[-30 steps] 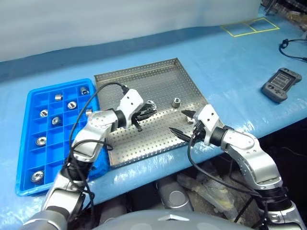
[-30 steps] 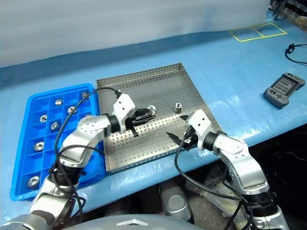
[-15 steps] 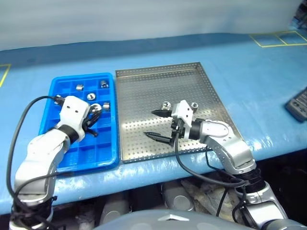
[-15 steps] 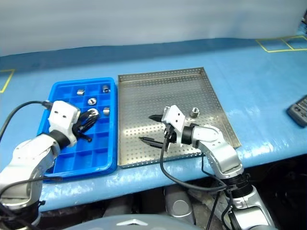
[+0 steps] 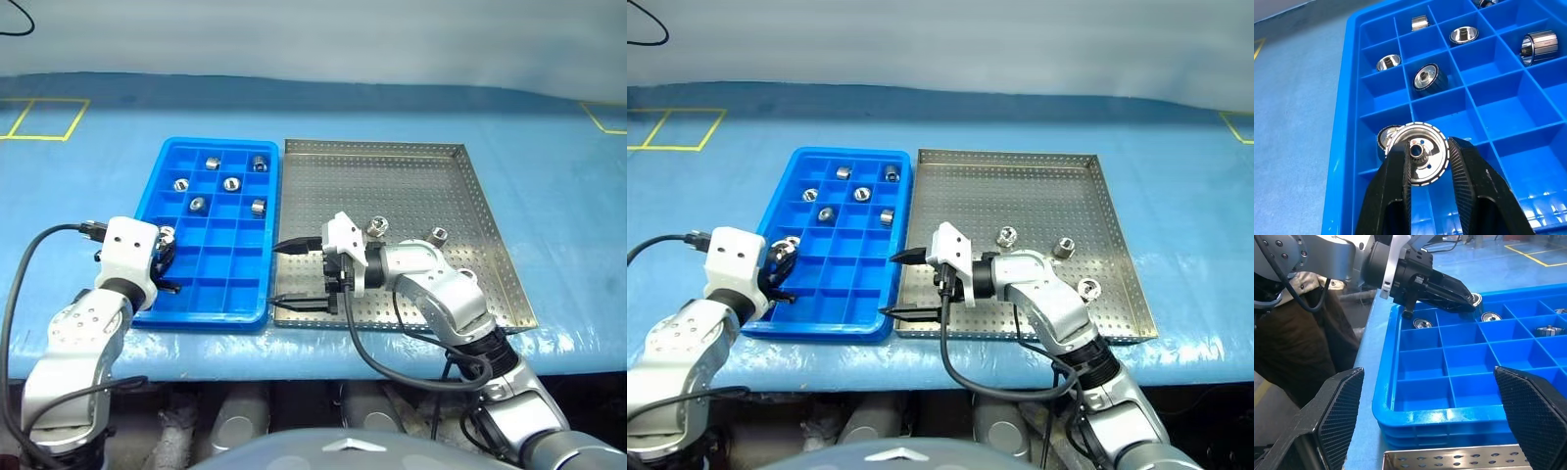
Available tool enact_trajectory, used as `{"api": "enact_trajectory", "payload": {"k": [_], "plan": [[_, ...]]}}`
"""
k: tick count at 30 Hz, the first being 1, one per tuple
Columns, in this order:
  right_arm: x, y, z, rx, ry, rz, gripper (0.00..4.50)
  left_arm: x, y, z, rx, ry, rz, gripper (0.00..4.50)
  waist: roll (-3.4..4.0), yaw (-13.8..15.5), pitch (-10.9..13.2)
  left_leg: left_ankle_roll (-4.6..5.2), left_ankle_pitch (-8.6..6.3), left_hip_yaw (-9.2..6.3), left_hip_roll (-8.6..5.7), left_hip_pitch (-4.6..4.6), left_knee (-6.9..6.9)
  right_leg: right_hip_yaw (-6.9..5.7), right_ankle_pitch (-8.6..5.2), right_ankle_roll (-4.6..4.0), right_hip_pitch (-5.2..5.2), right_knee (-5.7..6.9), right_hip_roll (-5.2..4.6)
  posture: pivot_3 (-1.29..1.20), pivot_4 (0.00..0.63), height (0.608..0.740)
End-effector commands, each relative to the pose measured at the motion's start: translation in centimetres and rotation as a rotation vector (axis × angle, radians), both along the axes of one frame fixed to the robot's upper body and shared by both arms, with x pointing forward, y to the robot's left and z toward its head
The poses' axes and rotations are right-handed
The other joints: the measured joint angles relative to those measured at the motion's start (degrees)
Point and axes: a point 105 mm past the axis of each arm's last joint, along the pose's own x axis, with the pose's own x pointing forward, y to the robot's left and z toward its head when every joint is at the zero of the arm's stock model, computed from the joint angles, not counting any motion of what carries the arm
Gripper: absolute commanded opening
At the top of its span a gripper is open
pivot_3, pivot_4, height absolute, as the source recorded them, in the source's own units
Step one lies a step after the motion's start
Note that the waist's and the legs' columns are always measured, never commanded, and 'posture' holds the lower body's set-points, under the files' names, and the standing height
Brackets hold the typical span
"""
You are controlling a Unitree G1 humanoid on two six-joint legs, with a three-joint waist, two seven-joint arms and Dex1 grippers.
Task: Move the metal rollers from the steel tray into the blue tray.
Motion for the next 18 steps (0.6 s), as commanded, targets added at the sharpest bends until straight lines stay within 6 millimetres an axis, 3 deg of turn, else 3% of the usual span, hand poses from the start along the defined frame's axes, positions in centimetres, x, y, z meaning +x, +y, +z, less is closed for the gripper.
{"api": "enact_trajectory", "payload": {"k": [1, 9, 18], "plan": [[-0.4, 0.5, 1.0, 0.027, -0.035, 0.036, 4.50, 0.0, -0.4, 0.2, 0.001, -0.012, -0.013, 0.82, 0.00, 0.1, 0.0, -0.04, 0.01, -0.05, 0.01, 0.00, 0.00, -0.06, -0.02, -0.04, 0.01, 0.01, 0.01, 0.05, 0.150, 0.740], [-0.4, 0.5, 1.1, 0.032, -0.046, 0.022, 4.50, 0.0, -1.1, -0.2, -0.028, 0.013, -0.061, 0.82, 0.01, 0.0, 0.0, -0.14, 0.05, -0.25, 0.02, 0.00, 0.00, -0.28, -0.06, -0.11, 0.08, 0.04, 0.03, 0.03, 0.150, 0.740], [-0.1, 0.2, 1.2, 0.031, -0.053, -0.005, 4.50, 0.1, -0.9, -0.2, -0.023, 0.007, -0.052, 3.71, 0.01, 0.0, 0.0, -0.26, 0.11, -0.53, 0.03, -0.02, 0.00, -0.62, -0.12, -0.22, 0.15, 0.04, 0.01, 0.02, 0.150, 0.740]]}}
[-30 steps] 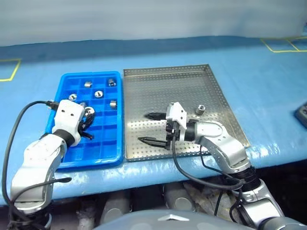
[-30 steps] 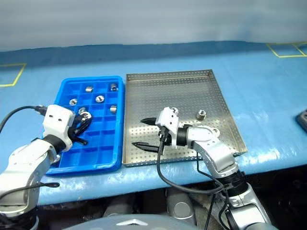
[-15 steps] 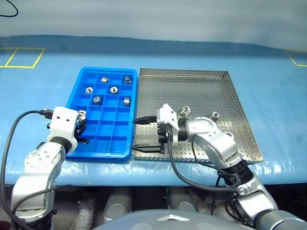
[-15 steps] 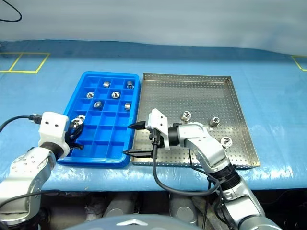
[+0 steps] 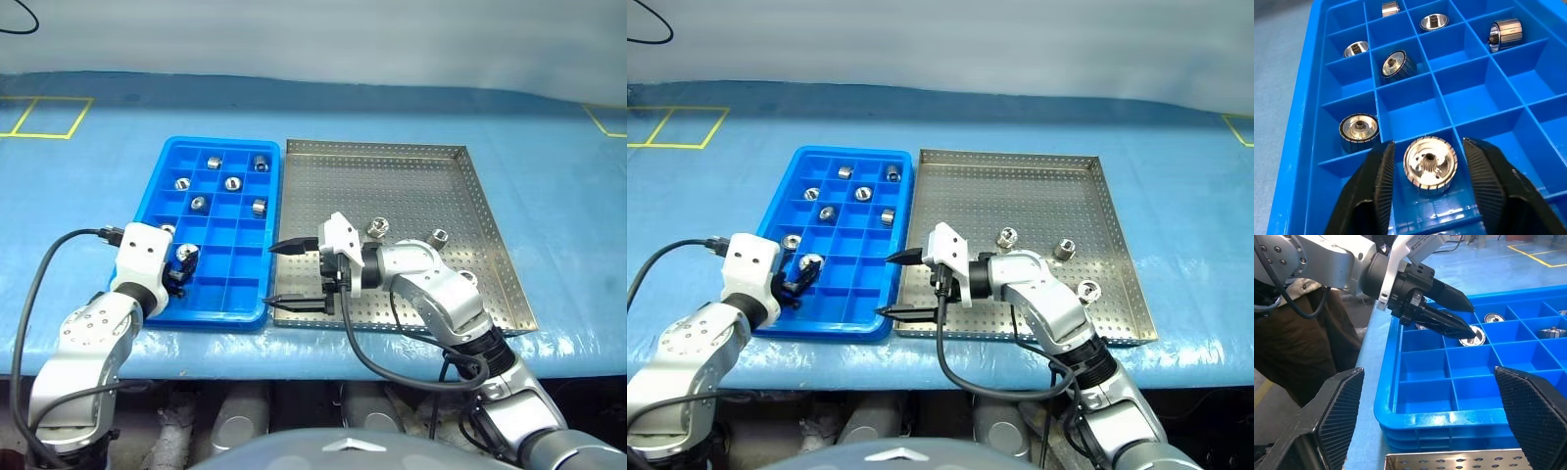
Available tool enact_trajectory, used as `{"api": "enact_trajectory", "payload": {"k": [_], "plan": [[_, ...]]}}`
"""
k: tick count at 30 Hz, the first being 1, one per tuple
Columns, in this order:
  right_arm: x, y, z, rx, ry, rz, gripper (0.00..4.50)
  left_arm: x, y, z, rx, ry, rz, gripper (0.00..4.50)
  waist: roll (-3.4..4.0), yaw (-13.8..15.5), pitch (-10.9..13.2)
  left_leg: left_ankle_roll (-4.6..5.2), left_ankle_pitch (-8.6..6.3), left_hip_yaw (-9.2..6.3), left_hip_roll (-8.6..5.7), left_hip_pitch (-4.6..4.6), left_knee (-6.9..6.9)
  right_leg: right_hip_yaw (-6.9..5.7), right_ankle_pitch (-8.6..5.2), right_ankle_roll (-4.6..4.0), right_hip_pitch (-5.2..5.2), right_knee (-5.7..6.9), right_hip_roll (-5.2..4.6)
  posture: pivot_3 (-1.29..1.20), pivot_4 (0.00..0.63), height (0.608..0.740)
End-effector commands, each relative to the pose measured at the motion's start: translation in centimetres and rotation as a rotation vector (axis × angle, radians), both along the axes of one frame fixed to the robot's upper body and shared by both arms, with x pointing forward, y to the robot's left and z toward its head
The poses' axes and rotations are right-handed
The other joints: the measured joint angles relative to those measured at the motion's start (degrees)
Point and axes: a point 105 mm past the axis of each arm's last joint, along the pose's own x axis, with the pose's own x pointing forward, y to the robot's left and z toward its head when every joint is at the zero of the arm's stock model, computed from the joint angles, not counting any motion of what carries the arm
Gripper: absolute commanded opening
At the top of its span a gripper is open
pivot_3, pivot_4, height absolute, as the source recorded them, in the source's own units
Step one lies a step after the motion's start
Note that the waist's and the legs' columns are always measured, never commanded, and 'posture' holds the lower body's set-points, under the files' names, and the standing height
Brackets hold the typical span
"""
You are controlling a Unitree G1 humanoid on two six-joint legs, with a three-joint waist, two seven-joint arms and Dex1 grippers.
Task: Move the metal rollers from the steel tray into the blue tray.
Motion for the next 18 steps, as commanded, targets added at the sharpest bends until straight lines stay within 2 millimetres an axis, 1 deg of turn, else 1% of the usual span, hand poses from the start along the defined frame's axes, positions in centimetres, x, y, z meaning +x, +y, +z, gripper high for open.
{"api": "enact_trajectory", "payload": {"k": [1, 5, 7, 9, 11, 13, 15, 18], "plan": [[0.0, 0.0, 1.2, 0.029, -0.055, -0.001, 4.50, 0.3, 0.4, 1.2, 0.019, -0.061, 0.015, 3.71, 0.00, 0.0, 0.0, -0.02, 0.01, -0.03, 0.00, 0.00, 0.00, -0.04, 0.00, -0.01, 0.01, 0.00, 0.00, 0.02, 0.150, 0.740], [0.5, -0.2, 1.3, 0.027, -0.073, -0.037, 4.50, 0.7, -1.0, 3.5, -0.060, -0.208, -0.061, 3.71, 0.00, 0.1, 0.0, -0.08, 0.05, -0.14, -0.01, -0.01, 0.00, -0.15, -0.02, -0.05, 0.04, 0.02, -0.04, 0.02, 0.150, 0.740], [2.3, -1.0, 1.3, 0.017, -0.106, -0.152, 4.50, 0.7, -2.4, 5.0, -0.149, -0.298, -0.126, 3.71, 0.00, 0.1, 0.0, -0.11, 0.06, -0.20, 0.00, -0.02, 0.00, -0.21, -0.02, -0.08, 0.05, 0.02, -0.05, 0.02, 0.150, 0.740], [4.7, -2.2, 1.4, 0.009, -0.128, -0.317, 4.50, 0.8, -3.4, 5.7, -0.199, -0.338, -0.182, 3.71, 0.00, 0.2, 0.0, -0.16, 0.09, -0.24, -0.01, -0.04, 0.00, -0.26, -0.01, -0.11, 0.06, 0.02, -0.07, 0.02, 0.150, 0.740], [7.4, -3.8, 1.0, -0.018, -0.131, -0.513, 4.50, 1.3, -4.5, 5.4, -0.206, -0.335, -0.222, 3.71, 0.00, 0.2, 0.0, -0.23, 0.14, -0.25, -0.02, -0.05, 0.00, -0.27, 0.02, -0.17, 0.05, 0.05, -0.06, 0.02, 0.150, 0.740], [9.3, -5.5, 0.5, -0.065, -0.137, -0.665, 4.50, 1.7, -5.9, 5.0, -0.186, -0.328, -0.286, 3.71, 0.01, 0.3, 0.0, -0.31, 0.18, -0.29, -0.02, -0.04, 0.00, -0.34, 0.04, -0.24, 0.06, 0.07, -0.03, 0.02, 0.150, 0.740], [10.4, -7.2, 0.3, -0.078, -0.124, -0.786, 4.50, 2.1, -7.7, 4.6, -0.173, -0.317, -0.363, 3.71, 0.04, 0.4, 0.0, -0.34, 0.21, -0.29, -0.02, -0.04, -0.02, -0.40, 0.03, -0.30, 0.07, 0.08, -0.02, -0.01, 0.150, 0.740], [10.9, -8.7, 0.2, -0.093, -0.107, -0.867, 4.50, 2.7, -9.8, 4.3, -0.192, -0.301, -0.475, 3.71, 0.06, 0.2, 0.0, -0.34, 0.21, -0.27, -0.02, -0.11, -0.03, -0.47, 0.01, -0.33, 0.05, 0.08, 0.07, -0.03, 0.150, 0.740]]}}
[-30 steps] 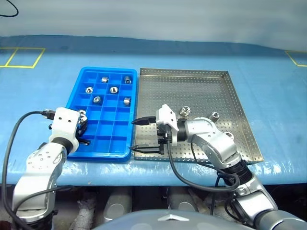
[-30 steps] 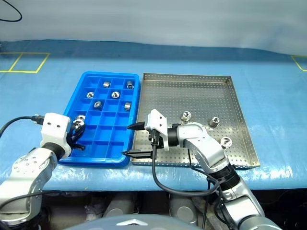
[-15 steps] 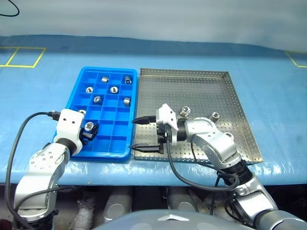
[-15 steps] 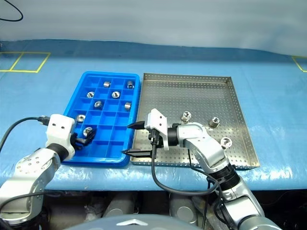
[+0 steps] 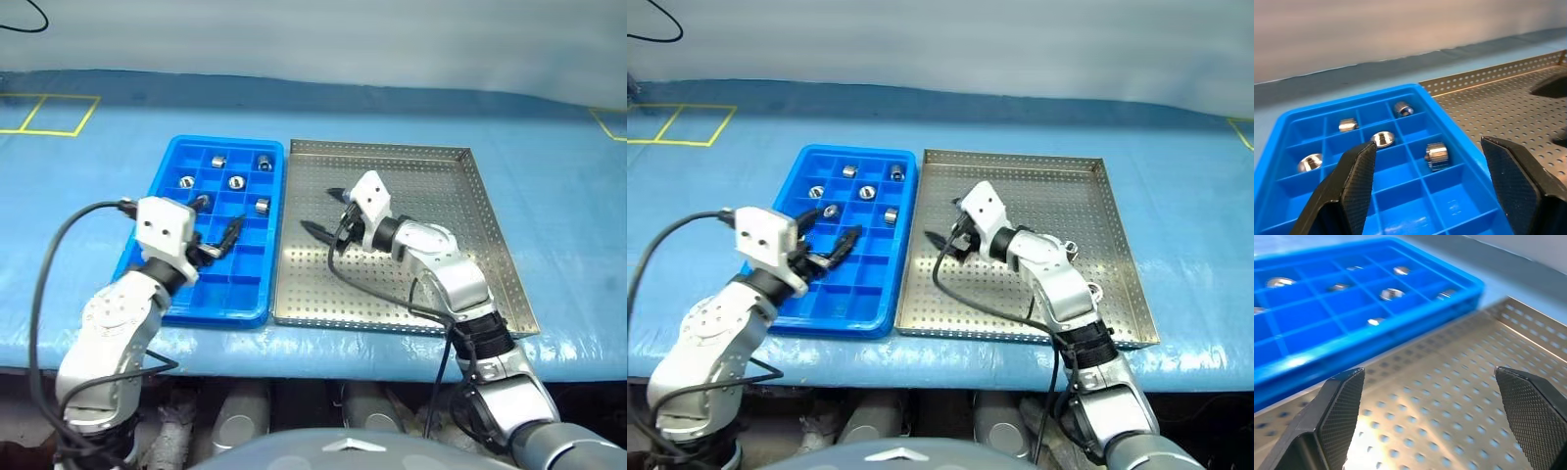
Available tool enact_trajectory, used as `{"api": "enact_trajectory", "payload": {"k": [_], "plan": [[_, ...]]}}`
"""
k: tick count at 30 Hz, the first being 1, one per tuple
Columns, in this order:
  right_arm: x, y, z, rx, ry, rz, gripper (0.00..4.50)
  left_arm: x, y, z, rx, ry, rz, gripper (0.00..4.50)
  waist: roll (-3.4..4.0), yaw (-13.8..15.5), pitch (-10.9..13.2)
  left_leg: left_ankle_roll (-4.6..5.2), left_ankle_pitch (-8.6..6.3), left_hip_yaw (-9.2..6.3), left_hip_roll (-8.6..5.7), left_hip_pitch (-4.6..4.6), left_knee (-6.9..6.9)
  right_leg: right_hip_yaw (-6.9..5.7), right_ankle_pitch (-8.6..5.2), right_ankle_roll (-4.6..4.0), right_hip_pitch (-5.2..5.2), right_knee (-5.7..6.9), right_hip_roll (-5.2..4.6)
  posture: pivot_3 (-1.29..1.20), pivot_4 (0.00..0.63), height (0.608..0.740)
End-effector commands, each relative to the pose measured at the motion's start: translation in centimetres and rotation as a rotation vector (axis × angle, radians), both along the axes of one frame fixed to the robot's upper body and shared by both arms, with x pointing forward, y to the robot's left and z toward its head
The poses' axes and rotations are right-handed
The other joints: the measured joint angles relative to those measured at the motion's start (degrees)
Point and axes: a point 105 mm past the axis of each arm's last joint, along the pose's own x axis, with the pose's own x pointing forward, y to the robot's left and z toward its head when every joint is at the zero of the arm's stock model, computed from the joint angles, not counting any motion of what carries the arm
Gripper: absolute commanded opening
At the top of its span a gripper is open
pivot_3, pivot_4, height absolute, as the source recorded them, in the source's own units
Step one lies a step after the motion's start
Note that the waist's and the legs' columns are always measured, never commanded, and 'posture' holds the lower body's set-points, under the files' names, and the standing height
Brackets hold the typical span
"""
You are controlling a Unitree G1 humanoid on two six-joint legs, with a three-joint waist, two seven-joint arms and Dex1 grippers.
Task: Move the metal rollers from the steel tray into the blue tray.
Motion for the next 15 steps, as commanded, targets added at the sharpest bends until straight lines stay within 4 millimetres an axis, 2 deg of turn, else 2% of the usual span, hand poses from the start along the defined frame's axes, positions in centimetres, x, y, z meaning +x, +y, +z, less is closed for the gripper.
{"api": "enact_trajectory", "payload": {"k": [1, 8, 15], "plan": [[0.6, -1.6, 1.1, 0.002, -0.026, -0.088, 4.50, 0.3, -2.4, 0.6, 0.018, -0.043, -0.132, 3.71, 0.00, -0.3, 0.0, 0.00, 0.00, 0.00, 0.00, -0.01, -0.01, 0.00, 0.00, 0.00, -0.01, 0.00, 0.00, -0.03, 0.150, 0.740], [0.4, -4.0, -0.4, -0.014, 0.036, -0.184, 4.50, 0.7, -5.8, 0.9, 0.016, -0.058, -0.340, 3.71, 0.07, -1.4, 0.0, 0.05, -0.02, 0.03, 0.02, -0.02, -0.08, 0.02, -0.02, -0.02, -0.03, -0.03, 0.01, -0.08, 0.150, 0.740], [0.6, -5.0, -2.0, 0.011, 0.106, -0.247, 4.50, 0.2, -6.5, 0.2, 0.072, -0.043, -0.432, 3.71, 0.13, -3.1, 0.0, 0.07, -0.03, 0.08, 0.06, 0.00, -0.08, 0.14, -0.01, -0.01, -0.03, -0.01, 0.29, -0.09, 0.150, 0.740]]}}
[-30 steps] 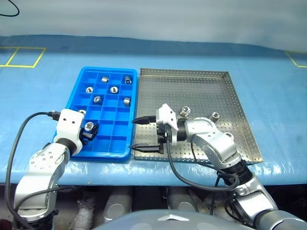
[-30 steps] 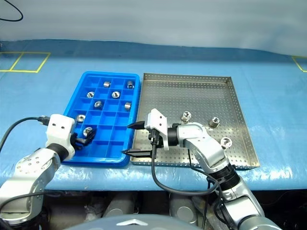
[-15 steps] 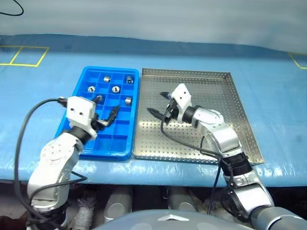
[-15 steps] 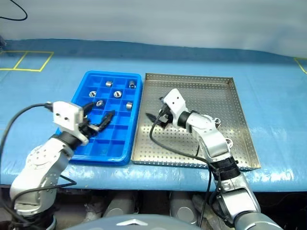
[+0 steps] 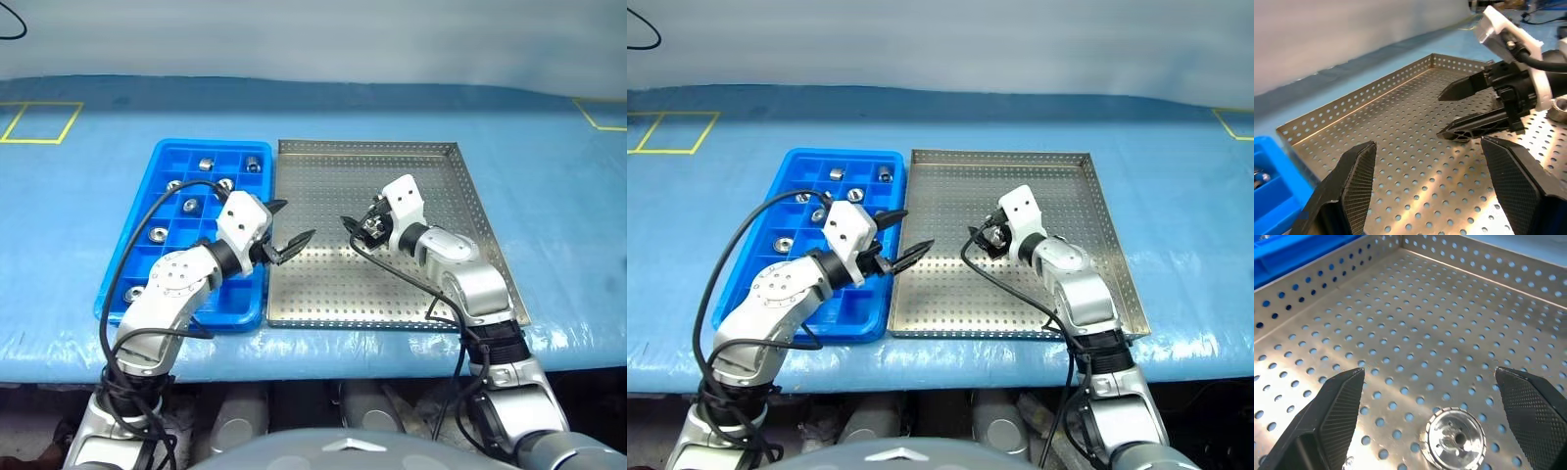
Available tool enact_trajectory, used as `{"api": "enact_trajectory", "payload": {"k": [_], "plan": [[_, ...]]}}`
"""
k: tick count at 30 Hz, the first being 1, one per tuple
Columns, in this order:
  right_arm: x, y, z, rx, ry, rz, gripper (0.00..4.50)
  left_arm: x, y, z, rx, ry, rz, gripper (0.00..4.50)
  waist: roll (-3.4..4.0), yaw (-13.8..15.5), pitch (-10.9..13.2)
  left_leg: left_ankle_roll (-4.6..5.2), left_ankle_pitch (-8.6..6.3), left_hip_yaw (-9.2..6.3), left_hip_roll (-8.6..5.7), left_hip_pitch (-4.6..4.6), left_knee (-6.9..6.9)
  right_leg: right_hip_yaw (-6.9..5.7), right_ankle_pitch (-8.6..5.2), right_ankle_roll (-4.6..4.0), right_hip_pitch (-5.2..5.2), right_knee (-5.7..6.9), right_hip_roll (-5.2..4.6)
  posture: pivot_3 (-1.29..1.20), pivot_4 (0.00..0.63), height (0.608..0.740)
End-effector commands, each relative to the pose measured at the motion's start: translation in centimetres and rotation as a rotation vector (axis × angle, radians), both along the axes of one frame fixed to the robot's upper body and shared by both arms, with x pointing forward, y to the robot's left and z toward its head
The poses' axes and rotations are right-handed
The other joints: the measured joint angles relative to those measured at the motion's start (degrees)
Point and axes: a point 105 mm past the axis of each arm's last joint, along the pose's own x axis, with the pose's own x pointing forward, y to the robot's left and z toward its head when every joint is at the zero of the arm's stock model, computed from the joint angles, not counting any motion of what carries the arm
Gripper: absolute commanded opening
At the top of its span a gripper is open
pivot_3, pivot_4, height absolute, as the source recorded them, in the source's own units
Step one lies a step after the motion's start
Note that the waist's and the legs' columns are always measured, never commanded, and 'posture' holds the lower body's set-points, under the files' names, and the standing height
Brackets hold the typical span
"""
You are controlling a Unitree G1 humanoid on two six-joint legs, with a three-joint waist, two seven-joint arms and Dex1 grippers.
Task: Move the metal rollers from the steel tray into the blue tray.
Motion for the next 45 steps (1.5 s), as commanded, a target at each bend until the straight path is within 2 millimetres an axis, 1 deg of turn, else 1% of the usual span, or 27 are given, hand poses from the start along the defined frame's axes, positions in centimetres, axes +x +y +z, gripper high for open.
{"api": "enact_trajectory", "payload": {"k": [1, 4, 12, 13, 14, 16, 20, 21, 28, 31, 34, 36, 40, 41, 43, 45], "plan": [[0.4, -0.5, 0.4, 0.023, -0.009, -0.035, 4.50, -0.6, -0.4, 0.7, 0.002, -0.039, -0.045, 3.71, 0.01, -0.3, 0.0, 0.00, 0.00, -0.01, 0.01, 0.00, 0.00, 0.01, 0.00, 0.00, 0.00, 0.00, 0.01, -0.09, 0.150, 0.740], [0.5, -0.8, -0.2, 0.010, 0.010, -0.057, 4.50, -0.9, -0.3, 0.5, 0.007, -0.034, -0.055, 3.71, 0.05, -0.5, 0.0, 0.00, 0.00, 0.00, 0.01, 0.02, 0.00, 0.01, 0.00, 0.00, 0.00, 0.01, 0.02, -0.09, 0.150, 0.740], [0.7, -0.7, -1.4, 0.010, 0.066, -0.070, 4.50, -1.5, -0.2, 0.0, 0.013, -0.022, -0.063, 3.71, 0.08, -0.4, 0.0, 0.01, -0.01, -0.04, 0.01, 0.03, 0.00, 0.06, 0.00, 0.01, 0.00, 0.01, 0.02, -0.08, 0.150, 0.740], [0.8, -0.8, -1.5, 0.010, 0.072, -0.077, 4.08, -1.5, -0.1, 0.0, 0.014, -0.023, -0.061, 3.75, 0.08, -0.4, 0.0, 0.02, -0.01, -0.04, 0.01, 0.03, 0.00, 0.06, 0.00, 0.01, 0.00, 0.01, 0.02, -0.08, 0.150, 0.740], [0.9, -1.0, -1.7, 0.004, 0.077, -0.086, 3.87, -1.4, -0.1, 0.0, 0.015, -0.024, -0.059, 3.75, 0.08, -0.4, 0.0, 0.02, -0.01, -0.04, 0.01, 0.03, 0.00, 0.06, 0.01, 0.01, 0.00, 0.01, 0.02, -0.07, 0.150, 0.740], [0.9, -1.1, -1.9, -0.002, 0.083, -0.092, 3.26, -1.4, -0.1, 0.0, 0.016, -0.026, -0.056, 3.75, 0.08, -0.4, 0.0, 0.02, -0.01, -0.04, 0.01, 0.03, 0.00, 0.06, 0.00, 0.01, 0.00, 0.01, 0.02, -0.07, 0.150, 0.740], [0.9, -1.0, -1.8, 0.000, 0.078, -0.089, 1.89, -1.4, 0.1, -0.1, 0.019, -0.028, -0.046, 3.75, 0.09, -0.4, 0.0, 0.02, -0.01, -0.04, 0.01, 0.03, 0.00, 0.07, 0.00, 0.01, 0.00, 0.01, 0.02, -0.07, 0.150, 0.740], [0.9, -0.9, -1.8, 0.000, 0.074, -0.087, 1.69, -1.4, 0.1, -0.2, 0.018, -0.028, -0.045, 3.75, 0.09, -0.4, 0.0, 0.02, -0.01, -0.04, 0.01, 0.03, 0.00, 0.07, 0.00, 0.01, 0.00, 0.01, 0.02, -0.07, 0.150, 0.740], [0.8, -0.3, -0.5, 0.026, 0.022, -0.062, 1.70, -1.5, 0.4, -0.2, 0.016, -0.024, -0.037, 3.75, 0.10, -0.5, 0.0, 0.02, -0.01, -0.04, 0.02, 0.03, 0.00, 0.08, 0.01, 0.02, -0.01, 0.01, 0.04, -0.08, 0.150, 0.740], [0.8, 0.6, 0.7, 0.041, -0.024, -0.025, 1.70, -1.7, 0.9, -0.1, 0.008, -0.023, -0.018, 3.75, 0.11, -0.5, 0.0, 0.02, -0.01, -0.03, 0.02, 0.03, 0.00, 0.09, 0.01, 0.02, -0.01, 0.01, 0.03, -0.07, 0.150, 0.740], [0.2, 2.7, 2.7, 0.068, -0.080, 0.074, 1.70, -2.2, 2.4, 0.1, 0.010, -0.029, 0.044, 3.75, 0.14, -0.7, 0.0, 0.03, -0.02, -0.03, 0.05, 0.02, -0.01, 0.11, 0.01, 0.02, -0.05, 0.01, 0.04, -0.07, 0.150, 0.740], [-0.3, 3.9, 3.5, 0.083, -0.095, 0.141, 1.70, -2.6, 3.2, 0.4, 0.013, -0.038, 0.072, 3.75, 0.16, -0.8, 0.0, 0.03, -0.02, -0.03, 0.08, 0.02, -0.02, 0.13, 0.00, 0.02, -0.08, 0.02, 0.04, -0.06, 0.150, 0.740], [-2.5, 8.0, 5.0, 0.104, -0.114, 0.391, 1.70, -3.7, 6.3, 1.4, 0.042, -0.081, 0.198, 3.75, 0.16, -0.7, 0.0, 0.02, -0.02, -0.06, 0.10, 0.05, -0.02, 0.11, 0.00, 0.02, -0.06, 0.01, 0.06, -0.02, 0.150, 0.740], [-2.8, 8.6, 5.1, 0.108, -0.116, 0.427, 1.70, -3.8, 6.8, 1.6, 0.043, -0.089, 0.219, 3.75, 0.16, -0.6, 0.0, 0.02, -0.01, -0.08, 0.10, 0.04, -0.03, 0.08, -0.01, 0.01, -0.06, 0.02, 0.05, -0.02, 0.150, 0.740], [-3.2, 10.0, 5.3, 0.115, -0.119, 0.496, 1.70, -4.3, 8.2, 2.4, 0.036, -0.119, 0.292, 3.75, 0.16, 0.0, 0.0, 0.02, -0.01, -0.12, 0.08, 0.05, -0.02, 0.03, -0.02, 0.01, -0.04, 0.01, 0.04, 0.01, 0.150, 0.740], [-3.1, 11.2, 5.3, 0.110, -0.137, 0.531, 1.70, -4.7, 9.4, 3.2, 0.020, -0.148, 0.366, 3.75, 0.17, 0.5, 0.0, 0.02, -0.01, -0.14, 0.07, 0.05, -0.02, 0.00, -0.02, 0.01, -0.02, -0.01, 0.02, 0.04, 0.150, 0.740]]}}
